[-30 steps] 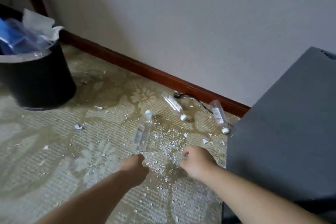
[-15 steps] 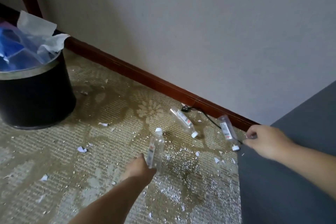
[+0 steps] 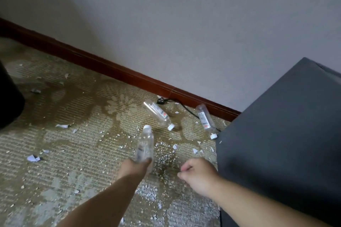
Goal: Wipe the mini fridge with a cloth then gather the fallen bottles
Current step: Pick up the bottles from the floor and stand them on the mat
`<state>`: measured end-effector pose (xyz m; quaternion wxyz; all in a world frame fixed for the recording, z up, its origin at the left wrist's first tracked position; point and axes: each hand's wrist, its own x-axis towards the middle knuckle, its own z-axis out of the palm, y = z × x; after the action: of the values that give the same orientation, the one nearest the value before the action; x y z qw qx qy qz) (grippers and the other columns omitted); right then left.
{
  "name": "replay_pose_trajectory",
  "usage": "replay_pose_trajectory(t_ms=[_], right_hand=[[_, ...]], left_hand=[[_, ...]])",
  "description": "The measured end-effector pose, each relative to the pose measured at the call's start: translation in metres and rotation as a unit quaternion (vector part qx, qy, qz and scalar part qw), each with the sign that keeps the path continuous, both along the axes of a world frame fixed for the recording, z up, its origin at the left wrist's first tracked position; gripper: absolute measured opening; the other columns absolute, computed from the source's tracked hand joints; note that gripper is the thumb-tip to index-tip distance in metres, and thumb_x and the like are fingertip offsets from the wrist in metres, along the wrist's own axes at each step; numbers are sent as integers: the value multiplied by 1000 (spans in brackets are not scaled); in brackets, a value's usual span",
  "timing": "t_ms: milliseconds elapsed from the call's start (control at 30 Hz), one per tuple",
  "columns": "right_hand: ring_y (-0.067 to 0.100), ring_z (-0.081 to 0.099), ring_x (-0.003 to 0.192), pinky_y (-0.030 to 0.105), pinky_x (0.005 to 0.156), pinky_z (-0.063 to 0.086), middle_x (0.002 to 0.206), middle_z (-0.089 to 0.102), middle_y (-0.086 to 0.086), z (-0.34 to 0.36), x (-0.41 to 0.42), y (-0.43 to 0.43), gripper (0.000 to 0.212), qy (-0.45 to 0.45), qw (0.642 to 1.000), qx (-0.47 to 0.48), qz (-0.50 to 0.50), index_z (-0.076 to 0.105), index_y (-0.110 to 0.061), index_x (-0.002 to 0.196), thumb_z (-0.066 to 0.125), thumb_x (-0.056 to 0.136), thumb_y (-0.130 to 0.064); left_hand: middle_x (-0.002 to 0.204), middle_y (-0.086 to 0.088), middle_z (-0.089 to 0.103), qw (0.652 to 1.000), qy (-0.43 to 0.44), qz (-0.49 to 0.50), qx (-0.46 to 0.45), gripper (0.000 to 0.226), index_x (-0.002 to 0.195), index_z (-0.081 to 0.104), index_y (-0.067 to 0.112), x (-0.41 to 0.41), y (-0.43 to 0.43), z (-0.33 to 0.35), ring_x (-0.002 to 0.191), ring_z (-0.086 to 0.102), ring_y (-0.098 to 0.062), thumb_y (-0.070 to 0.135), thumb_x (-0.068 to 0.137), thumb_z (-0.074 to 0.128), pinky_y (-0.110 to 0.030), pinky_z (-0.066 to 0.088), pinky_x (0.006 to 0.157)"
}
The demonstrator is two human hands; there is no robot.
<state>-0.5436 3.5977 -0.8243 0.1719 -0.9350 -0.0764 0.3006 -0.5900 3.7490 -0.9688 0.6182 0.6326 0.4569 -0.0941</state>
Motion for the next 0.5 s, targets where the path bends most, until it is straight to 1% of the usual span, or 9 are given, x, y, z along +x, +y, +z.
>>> replay_pose_trajectory(t_ms=[67,133,167,267,333,367,433,467,500], right_hand=[[13,59,76,24,69,48,88,62,-4,-2,7,-9,16,4,998,28,-53,65,-19,99,64,86,-27],[15,63,81,28,73,53,93,65,-2,-4,7,-13,24,11,992,76,-101,63,-17,108,63,86,-28],[16,64,86,32,79,54,100,65,-1,-3,7,-15,30,8,987,102,-121,60,-17,114,62,86,-30],[17,56,102,35,89,48,130,52,1,15,10,-18,55,-16,974,173,-147,39,-25,137,60,87,-36],[19,51,113,38,95,45,144,41,0,33,13,-23,67,-17,963,231,-139,24,-33,144,59,88,-40],[19,51,114,39,94,47,147,38,0,43,15,-26,70,-15,955,263,-133,18,-38,146,58,88,-42],[14,57,88,28,67,49,149,36,0,58,15,-34,63,-4,940,316,-125,15,-45,145,50,92,-44],[15,57,75,24,55,42,149,37,1,63,13,-40,55,-3,935,334,-120,17,-47,144,43,95,-44],[20,61,72,24,50,36,148,39,0,67,12,-47,47,0,928,354,-115,22,-49,142,38,97,-43]], left_hand=[[94,-17,65,973,-106,45,-202,48,111,56,-2,2,-17,21,75,63,-25,38,85,62,-29,50,56],[97,-18,67,904,-197,61,-374,43,116,56,3,-8,-33,32,71,66,-23,37,91,49,-25,52,52],[91,-15,69,878,-223,67,-418,43,116,57,5,-14,-37,38,64,66,-19,38,91,46,-22,52,49],[76,-12,67,838,-270,89,-466,55,115,57,4,-29,-46,50,47,60,-12,45,78,49,-16,49,43],[71,-13,66,814,-293,83,-494,60,119,52,5,-37,-50,52,44,59,-13,47,77,52,-17,52,42],[72,-13,66,791,-301,60,-529,58,121,49,7,-43,-53,55,47,62,-14,48,80,54,-20,54,45],[85,-17,68,739,-327,-12,-589,55,125,44,9,-54,-62,62,61,68,-18,51,89,43,-26,59,57],[94,-18,69,741,-338,-30,-580,59,127,43,6,-60,-70,64,68,69,-17,53,93,34,-25,58,63],[100,-17,68,749,-338,-43,-569,62,129,44,5,-66,-79,64,72,68,-15,53,94,27,-23,57,67]])
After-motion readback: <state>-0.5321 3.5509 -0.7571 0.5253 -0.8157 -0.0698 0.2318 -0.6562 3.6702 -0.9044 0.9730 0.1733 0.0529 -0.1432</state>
